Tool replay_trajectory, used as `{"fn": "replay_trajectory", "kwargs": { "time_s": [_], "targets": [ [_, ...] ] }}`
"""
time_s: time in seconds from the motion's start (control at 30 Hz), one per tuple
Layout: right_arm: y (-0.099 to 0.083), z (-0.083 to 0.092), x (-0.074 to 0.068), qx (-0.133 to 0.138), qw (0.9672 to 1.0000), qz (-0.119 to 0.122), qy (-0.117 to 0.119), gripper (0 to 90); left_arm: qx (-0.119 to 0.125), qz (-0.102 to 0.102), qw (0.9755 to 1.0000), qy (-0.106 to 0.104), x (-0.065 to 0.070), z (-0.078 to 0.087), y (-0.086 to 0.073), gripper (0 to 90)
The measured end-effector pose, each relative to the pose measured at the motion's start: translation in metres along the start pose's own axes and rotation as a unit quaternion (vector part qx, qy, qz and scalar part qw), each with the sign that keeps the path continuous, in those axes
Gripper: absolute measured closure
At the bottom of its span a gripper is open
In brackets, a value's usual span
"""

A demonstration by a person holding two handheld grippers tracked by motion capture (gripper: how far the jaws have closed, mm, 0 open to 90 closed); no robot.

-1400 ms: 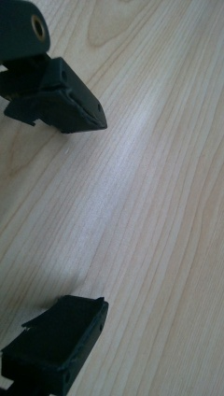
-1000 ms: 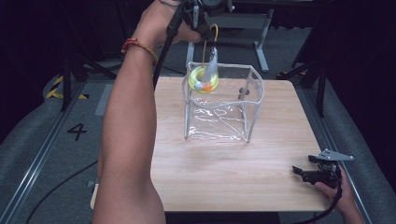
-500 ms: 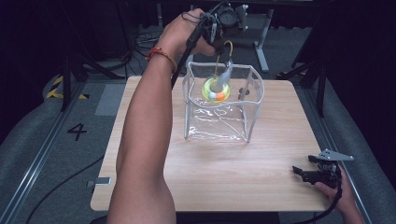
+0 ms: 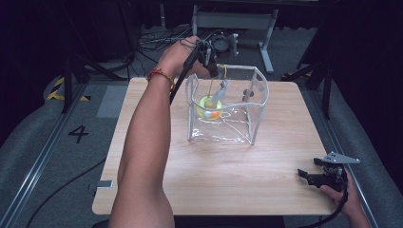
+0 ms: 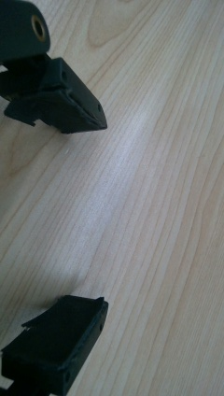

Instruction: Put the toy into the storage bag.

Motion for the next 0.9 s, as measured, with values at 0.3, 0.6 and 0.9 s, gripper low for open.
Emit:
{"fn": "replay_trajectory", "kwargs": {
  "time_s": [0.3, 0.6, 0.9],
  "targets": [
    [0.000, 0.000, 0.000, 0.001, 1.0000, 0.001, 0.000, 12.2, -0.012, 0.007, 0.9998, -0.016, 0.005, -0.022, -0.014, 87.9],
    [0.000, 0.000, 0.000, 0.001, 1.0000, 0.001, 0.000, 12.2, -0.031, 0.007, 0.9991, -0.028, 0.008, -0.045, -0.021, 88.0],
    [0.000, 0.000, 0.000, 0.001, 1.0000, 0.001, 0.001, 12.5, -0.049, 0.008, 0.9983, -0.032, 0.011, -0.056, -0.027, 88.0]
  ]
}}
Point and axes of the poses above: each handheld gripper's, and its own axes: z roughly backward along the jaws, y roughly out of its top, x roughly to its right, the point moved 7 cm from there along -z, roughly forward along the jaws, and after that the axes turned 3 degrees about y, right-handed, at the moved point
